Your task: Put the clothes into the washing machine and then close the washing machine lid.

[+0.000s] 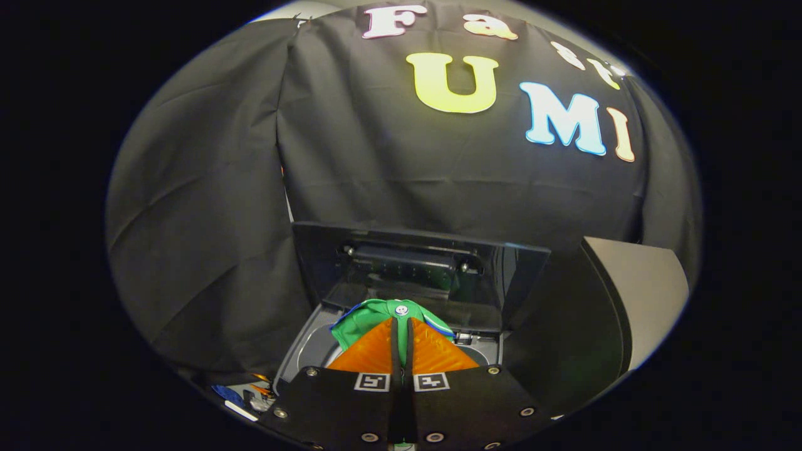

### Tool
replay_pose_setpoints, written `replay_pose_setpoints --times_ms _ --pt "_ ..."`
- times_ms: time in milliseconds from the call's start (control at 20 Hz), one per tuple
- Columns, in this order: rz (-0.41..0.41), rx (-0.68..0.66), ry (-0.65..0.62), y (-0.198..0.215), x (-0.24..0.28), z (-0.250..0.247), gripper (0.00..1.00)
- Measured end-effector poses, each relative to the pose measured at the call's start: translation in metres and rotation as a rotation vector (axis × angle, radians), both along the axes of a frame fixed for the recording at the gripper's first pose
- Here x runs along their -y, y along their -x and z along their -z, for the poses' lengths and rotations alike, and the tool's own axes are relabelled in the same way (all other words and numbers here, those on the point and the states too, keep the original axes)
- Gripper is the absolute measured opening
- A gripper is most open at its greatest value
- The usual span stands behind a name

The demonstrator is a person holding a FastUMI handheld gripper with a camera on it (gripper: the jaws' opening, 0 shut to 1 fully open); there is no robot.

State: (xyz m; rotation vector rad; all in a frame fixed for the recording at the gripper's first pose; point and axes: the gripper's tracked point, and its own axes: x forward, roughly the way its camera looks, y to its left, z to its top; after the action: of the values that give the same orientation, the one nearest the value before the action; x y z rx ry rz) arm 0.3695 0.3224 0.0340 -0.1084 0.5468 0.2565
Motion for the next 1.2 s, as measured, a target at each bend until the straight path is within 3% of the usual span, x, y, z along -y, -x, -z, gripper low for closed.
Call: replay_pose_setpoints --times_ms 850,1050,1200 --pt "-0.004 -0.231 0.098 0.019 -0.007 0.132 0.01" --pt "-0.036 -0.261 0.134 0.021 -0.005 0.150 0.15" --pt "-0.030 -0.254 0.142 0.026 -0.005 0.149 0.55"
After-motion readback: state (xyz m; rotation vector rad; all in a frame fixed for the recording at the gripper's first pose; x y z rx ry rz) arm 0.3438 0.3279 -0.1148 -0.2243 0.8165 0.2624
